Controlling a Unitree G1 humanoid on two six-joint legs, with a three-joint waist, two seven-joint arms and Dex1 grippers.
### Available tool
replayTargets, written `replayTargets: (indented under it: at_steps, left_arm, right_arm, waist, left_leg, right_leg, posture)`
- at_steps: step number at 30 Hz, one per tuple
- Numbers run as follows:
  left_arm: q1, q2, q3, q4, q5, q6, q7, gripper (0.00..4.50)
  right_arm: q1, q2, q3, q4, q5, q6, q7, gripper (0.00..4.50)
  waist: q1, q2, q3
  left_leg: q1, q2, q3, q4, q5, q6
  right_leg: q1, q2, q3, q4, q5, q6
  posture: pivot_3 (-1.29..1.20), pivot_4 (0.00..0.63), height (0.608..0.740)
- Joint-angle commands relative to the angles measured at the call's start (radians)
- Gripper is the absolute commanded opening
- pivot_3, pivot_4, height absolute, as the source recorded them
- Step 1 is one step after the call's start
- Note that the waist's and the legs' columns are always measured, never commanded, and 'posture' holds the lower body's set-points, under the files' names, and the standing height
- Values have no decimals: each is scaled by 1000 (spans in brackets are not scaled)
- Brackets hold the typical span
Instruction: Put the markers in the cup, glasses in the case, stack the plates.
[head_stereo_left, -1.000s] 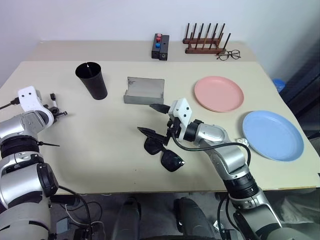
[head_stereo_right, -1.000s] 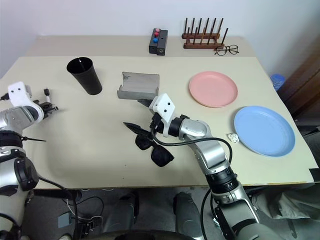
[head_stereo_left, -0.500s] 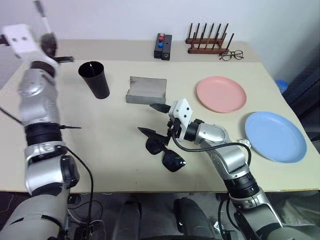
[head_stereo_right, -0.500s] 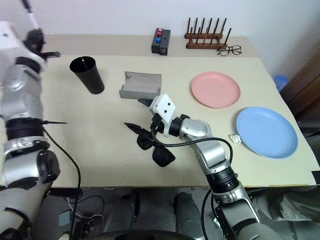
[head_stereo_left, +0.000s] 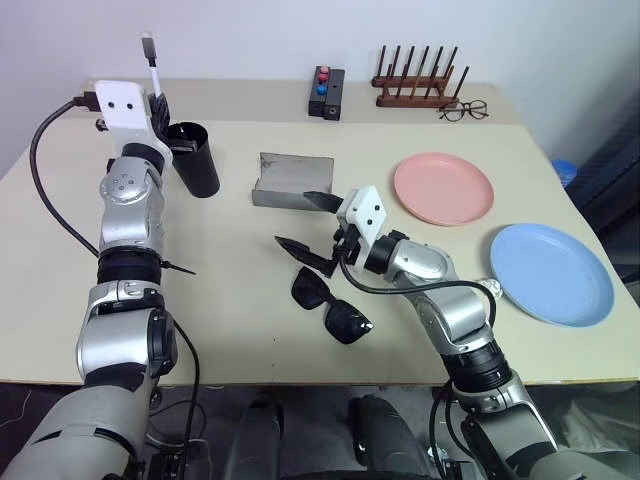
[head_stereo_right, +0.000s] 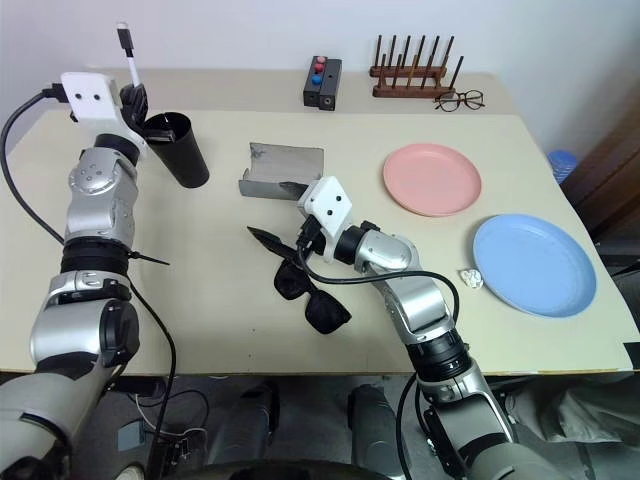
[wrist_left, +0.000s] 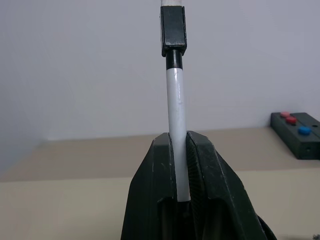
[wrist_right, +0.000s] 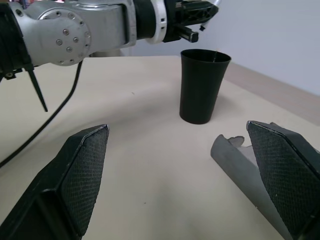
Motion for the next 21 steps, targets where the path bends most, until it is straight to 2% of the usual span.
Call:
replayTargets:
  at_steps: [1,21]
  left_arm:
    - [9,-4,7,-11,-2,-31,8,158]
    - [60,-31,2,-22,2,-27,16,158]
  right_arm:
    - [-13,15,-25,-24,10,-25,-14,4500]
    - [-33,44,-36,0,10,-28,-26,4500]
  waist:
    - [0,0,0]
    - [0,0,0]
  left_leg:
    - [0,0,0,0,0,0]
    - [0,0,0,0,0,0]
  right_leg:
    - [0,0,0,0,0,0]
    - [0,0,0,0,0,0]
  posture:
    - [0,150,738]
    - [0,150,738]
